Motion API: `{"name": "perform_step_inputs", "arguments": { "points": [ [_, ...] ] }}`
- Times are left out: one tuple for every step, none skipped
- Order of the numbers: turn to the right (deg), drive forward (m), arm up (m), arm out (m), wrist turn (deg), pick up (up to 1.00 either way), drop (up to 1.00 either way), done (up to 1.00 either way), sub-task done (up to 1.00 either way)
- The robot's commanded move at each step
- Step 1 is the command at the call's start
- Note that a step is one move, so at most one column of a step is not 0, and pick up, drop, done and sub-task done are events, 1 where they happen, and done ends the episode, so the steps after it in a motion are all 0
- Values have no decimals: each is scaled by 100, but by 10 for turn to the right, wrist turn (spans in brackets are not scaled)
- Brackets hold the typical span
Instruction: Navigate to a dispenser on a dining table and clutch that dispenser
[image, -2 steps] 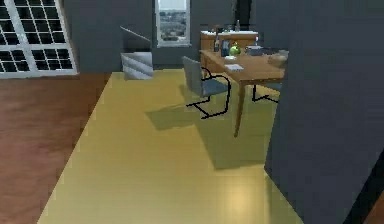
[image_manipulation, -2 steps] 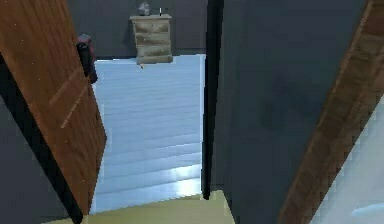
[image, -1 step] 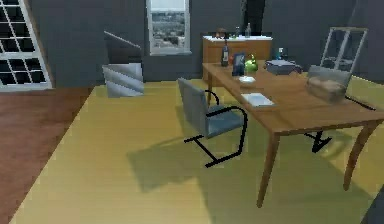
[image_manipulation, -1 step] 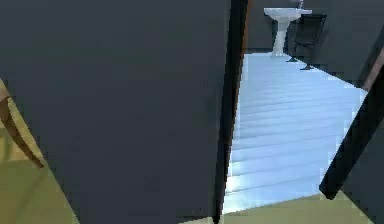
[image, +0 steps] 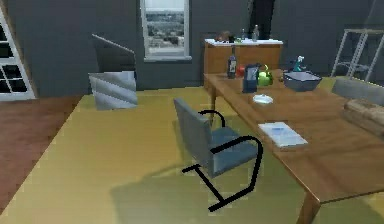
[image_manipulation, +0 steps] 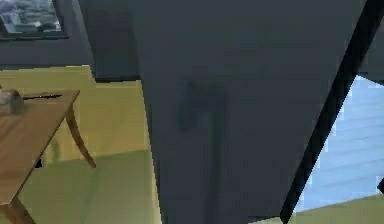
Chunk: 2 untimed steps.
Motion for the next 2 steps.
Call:
{"name": "perform_step_inputs", "arguments": {
  "points": [
    [-240,0,0,0,0,0,0,0,0],
    [0,100,0,0,0,0,0,0,0]
  ]
}}
